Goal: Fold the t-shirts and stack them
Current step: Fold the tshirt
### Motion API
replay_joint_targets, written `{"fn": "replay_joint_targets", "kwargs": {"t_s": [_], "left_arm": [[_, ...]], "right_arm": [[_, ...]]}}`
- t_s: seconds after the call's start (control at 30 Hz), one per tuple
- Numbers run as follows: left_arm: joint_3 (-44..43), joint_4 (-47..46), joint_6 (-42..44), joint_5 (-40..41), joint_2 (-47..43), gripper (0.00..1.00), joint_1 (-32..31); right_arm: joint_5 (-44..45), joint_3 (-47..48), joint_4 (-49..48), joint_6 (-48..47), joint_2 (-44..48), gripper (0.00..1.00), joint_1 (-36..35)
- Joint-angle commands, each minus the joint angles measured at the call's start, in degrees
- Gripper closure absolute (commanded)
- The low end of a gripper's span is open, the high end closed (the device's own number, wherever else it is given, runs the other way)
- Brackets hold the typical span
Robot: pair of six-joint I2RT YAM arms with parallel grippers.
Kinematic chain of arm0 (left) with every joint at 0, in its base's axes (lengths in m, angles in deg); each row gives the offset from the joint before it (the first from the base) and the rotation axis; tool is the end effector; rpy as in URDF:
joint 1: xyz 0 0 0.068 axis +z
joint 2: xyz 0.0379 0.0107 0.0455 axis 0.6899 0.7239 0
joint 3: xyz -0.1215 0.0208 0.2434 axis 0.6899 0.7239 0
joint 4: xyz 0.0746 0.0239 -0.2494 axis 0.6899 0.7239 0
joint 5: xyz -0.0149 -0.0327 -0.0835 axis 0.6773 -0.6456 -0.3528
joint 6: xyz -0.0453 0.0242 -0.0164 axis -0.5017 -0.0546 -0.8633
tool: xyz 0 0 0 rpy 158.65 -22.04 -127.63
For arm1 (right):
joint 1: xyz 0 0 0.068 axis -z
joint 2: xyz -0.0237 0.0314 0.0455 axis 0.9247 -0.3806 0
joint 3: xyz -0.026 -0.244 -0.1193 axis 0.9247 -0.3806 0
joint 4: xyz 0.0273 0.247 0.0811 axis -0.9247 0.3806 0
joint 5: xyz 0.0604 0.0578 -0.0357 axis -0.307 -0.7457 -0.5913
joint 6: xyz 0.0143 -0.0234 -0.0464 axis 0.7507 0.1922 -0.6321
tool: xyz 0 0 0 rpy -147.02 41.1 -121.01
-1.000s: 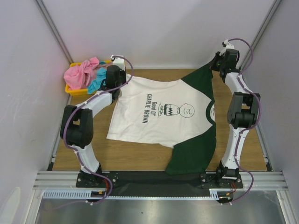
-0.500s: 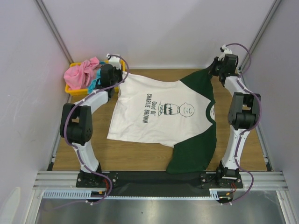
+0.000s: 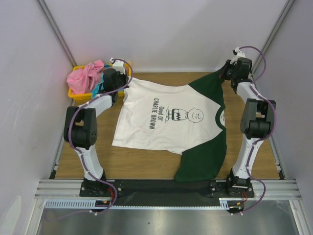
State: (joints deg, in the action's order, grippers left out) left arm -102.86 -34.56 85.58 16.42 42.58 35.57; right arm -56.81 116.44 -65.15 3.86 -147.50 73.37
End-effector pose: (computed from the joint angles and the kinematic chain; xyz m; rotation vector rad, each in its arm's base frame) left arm 0.4448 -0.0669 0.2410 0.1736 1.8428 -0.2235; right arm 0.5010 -0.0392 0.2507 0.0812 1.9123 0.3829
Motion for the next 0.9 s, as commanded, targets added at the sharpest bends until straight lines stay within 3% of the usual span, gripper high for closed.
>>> {"fn": "replay_joint_targets", "kwargs": {"t_s": [0.0,0.37,0.87], "left_arm": [[-1.61,-3.04,0.08,-5.33,-0.09,1.0,0.58],[1.99,-3.39,1.85,-15.0,-2.46,1.0,4.27],[6.29,-1.02,7.82,-19.84,-8.69,1.0,4.89]], "right_arm": [[-1.19,-1.15,-3.8,1.72,4.01,1.0,-0.11],[0.66,-12.84,-6.09,0.93,13.92,1.0,0.06],[5.14,-33.14,-8.64,1.02,30.54,1.0,0.59]]}}
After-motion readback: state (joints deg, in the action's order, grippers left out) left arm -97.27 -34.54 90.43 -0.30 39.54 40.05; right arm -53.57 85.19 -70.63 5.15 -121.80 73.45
